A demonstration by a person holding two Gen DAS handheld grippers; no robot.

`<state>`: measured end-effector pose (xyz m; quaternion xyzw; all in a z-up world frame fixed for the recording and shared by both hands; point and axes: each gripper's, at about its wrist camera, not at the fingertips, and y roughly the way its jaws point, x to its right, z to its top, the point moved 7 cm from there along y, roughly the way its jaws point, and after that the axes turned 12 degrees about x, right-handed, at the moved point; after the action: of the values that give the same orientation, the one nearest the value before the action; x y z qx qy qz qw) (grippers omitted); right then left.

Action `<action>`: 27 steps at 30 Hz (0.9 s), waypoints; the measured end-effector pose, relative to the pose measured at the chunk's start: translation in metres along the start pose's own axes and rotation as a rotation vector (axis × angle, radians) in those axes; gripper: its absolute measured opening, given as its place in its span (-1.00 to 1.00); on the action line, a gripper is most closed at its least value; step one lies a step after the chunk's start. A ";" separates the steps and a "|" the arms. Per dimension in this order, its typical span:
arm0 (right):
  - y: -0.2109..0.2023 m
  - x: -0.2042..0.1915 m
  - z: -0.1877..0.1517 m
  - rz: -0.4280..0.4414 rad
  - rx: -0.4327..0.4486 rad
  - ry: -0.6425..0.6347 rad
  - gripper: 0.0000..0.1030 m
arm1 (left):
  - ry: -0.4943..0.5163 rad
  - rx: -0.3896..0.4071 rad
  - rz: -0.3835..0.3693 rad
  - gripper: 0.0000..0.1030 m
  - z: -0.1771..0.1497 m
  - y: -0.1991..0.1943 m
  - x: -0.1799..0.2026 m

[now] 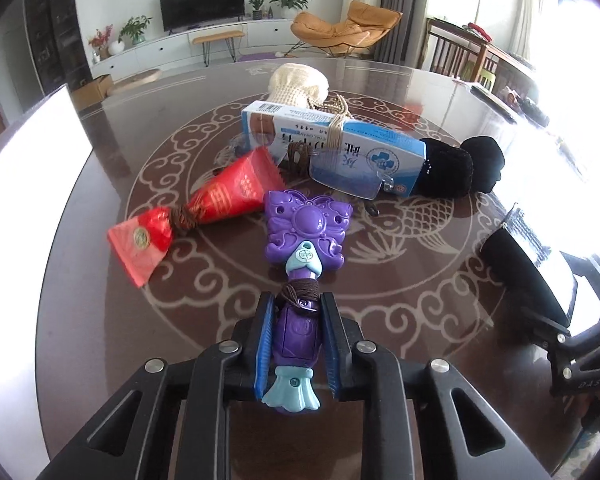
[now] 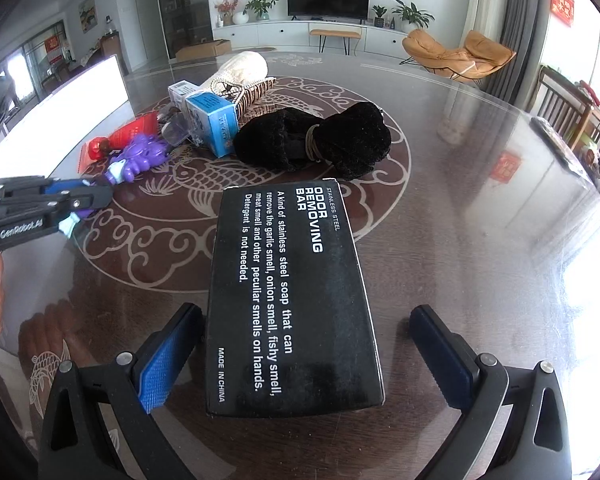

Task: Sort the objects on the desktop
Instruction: 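Lift the black box with the right tool while the left tool grasps the purple toy figure, then carry both items over the white bin and open both tools to drop them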

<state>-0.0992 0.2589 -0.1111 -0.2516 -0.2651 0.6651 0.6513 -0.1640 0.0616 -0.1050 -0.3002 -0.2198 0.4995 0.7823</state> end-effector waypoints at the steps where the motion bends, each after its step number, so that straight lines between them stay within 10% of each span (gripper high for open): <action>1: 0.000 0.000 0.000 0.000 0.000 0.000 1.00 | -0.019 -0.001 0.000 -0.58 -0.007 -0.007 0.000; 5: 0.000 0.000 0.000 0.000 0.000 0.000 1.00 | -0.062 -0.008 -0.007 -0.53 -0.026 -0.025 0.000; 9: 0.000 0.000 0.000 0.000 -0.001 0.000 1.00 | -0.065 -0.009 0.012 0.15 -0.025 -0.022 -0.002; 11: 0.002 0.000 0.001 0.009 -0.006 -0.003 1.00 | -0.026 -0.003 0.032 0.10 -0.025 -0.019 0.000; 13: 0.005 -0.002 0.004 0.038 -0.040 -0.032 1.00 | 0.034 0.011 0.052 -0.59 -0.024 -0.018 0.007; 16: 0.008 -0.006 0.010 0.124 -0.082 -0.046 0.86 | 0.017 0.015 0.066 -0.60 -0.027 -0.022 0.009; 17: 0.006 -0.005 0.013 0.118 -0.078 -0.056 0.27 | -0.004 0.019 0.063 -0.60 -0.030 -0.026 0.008; 18: 0.004 -0.005 0.016 0.113 -0.080 -0.076 0.15 | -0.030 0.021 0.058 -0.60 -0.034 -0.030 0.006; 27: -0.033 -0.021 0.037 0.209 -0.080 0.000 0.14 | -0.224 0.229 0.030 -0.60 -0.021 -0.130 -0.034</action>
<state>-0.0996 0.2369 -0.0616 -0.3035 -0.2639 0.7183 0.5677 -0.0798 -0.0167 -0.0321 -0.1547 -0.2427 0.5633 0.7745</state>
